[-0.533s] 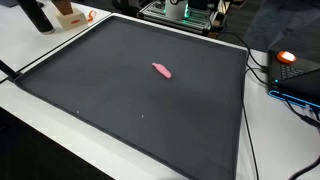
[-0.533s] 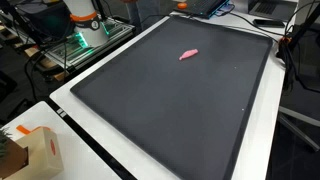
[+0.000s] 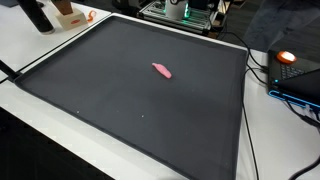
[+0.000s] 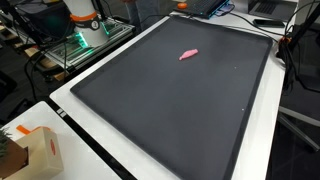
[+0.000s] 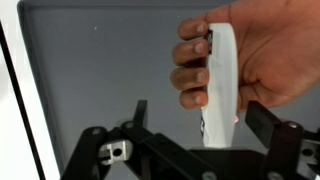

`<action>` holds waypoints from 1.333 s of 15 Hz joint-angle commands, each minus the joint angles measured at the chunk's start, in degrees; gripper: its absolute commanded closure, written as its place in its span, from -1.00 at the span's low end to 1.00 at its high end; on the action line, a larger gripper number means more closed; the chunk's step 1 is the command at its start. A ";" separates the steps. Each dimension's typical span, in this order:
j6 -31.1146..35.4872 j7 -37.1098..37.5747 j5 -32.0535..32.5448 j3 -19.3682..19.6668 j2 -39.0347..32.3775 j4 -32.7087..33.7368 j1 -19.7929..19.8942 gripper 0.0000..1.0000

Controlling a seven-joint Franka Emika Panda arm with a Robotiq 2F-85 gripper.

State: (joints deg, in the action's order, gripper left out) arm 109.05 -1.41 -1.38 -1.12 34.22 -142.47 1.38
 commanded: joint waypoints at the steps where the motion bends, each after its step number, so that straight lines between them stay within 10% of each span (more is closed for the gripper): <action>1: -0.14 0.27 0.32 0.52 -0.03 0.12 -0.60 -1.00; 6: 1.10 -0.08 0.17 0.73 0.20 -0.49 -0.65 -1.00; 7: 0.90 0.08 0.37 0.58 0.07 -0.30 -0.60 -0.50; 17: 1.64 -0.42 0.64 0.62 0.10 -0.37 -0.64 0.87; 20: 1.91 -0.50 0.53 0.68 0.13 -0.49 -0.66 1.00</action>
State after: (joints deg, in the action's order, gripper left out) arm 110.02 -1.53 -1.38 -1.10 34.22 -142.46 1.37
